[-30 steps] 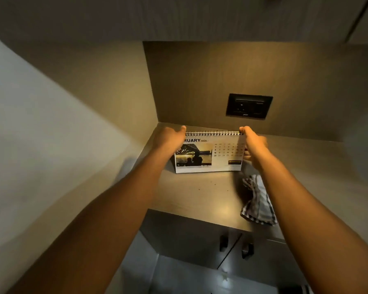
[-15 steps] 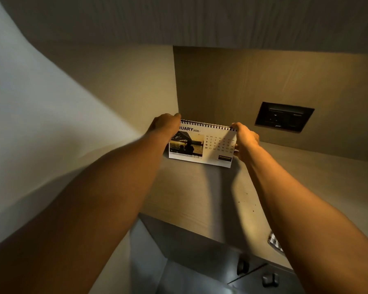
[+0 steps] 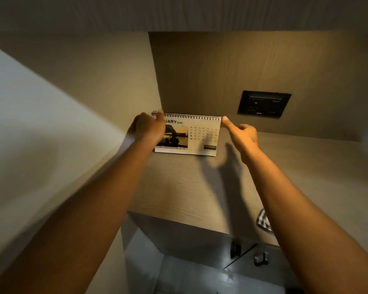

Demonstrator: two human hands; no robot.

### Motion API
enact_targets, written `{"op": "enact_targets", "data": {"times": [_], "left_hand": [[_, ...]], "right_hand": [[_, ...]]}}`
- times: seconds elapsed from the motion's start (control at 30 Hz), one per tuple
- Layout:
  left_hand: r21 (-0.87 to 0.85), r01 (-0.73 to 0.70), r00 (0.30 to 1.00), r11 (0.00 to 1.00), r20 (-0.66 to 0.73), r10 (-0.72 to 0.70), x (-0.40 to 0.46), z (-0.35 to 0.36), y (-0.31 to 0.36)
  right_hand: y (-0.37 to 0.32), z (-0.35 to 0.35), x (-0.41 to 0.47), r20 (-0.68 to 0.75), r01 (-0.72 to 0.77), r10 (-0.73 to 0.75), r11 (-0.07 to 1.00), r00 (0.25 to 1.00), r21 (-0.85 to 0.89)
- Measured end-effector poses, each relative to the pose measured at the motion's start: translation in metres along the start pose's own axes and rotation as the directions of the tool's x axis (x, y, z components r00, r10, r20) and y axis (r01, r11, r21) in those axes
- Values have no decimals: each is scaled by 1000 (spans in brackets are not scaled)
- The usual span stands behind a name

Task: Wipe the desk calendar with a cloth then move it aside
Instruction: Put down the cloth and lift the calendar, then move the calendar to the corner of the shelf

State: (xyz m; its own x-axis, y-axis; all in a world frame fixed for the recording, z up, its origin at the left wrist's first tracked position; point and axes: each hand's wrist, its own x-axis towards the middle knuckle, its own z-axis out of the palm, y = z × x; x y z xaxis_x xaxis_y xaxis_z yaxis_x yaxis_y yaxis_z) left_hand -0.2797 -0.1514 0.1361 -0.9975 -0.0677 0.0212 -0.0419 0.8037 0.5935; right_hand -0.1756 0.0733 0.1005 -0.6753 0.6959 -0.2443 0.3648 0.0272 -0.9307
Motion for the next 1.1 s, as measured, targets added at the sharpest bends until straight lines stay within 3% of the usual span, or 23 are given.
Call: {"op": "enact_targets", "data": {"times": [0.1,0.2,0.27,0.3,0.43,0.73,1.1], "left_hand": [[126,-315,941,941,-84,327,-62,38,-11],[94,-662,741,744,233,630,-147,101,-5],[83,-757,619,648,410,670,-183,140,8],[89,-760,606,644,456,652,-188,153,12],[136,-766,578,628,572,582,-201,184,18],[194,-749,620,633,541,569,-203,197,7],[195,-770,607,608,518,603,-205,203,5]], "right_hand": [[44,-42,-23,-112,81,-101,982,989,-171],[96,-70,-53,-188,68,-160,905,969,-420],[122,-84,-66,-169,100,-236,815,957,-571],[130,-82,-69,-130,124,-262,767,956,-629],[152,-90,-82,-61,112,-237,654,970,-748],[159,-104,-87,58,189,-225,620,973,-762],[186,-253,-72,-171,-91,-97,547,980,-832]]}}
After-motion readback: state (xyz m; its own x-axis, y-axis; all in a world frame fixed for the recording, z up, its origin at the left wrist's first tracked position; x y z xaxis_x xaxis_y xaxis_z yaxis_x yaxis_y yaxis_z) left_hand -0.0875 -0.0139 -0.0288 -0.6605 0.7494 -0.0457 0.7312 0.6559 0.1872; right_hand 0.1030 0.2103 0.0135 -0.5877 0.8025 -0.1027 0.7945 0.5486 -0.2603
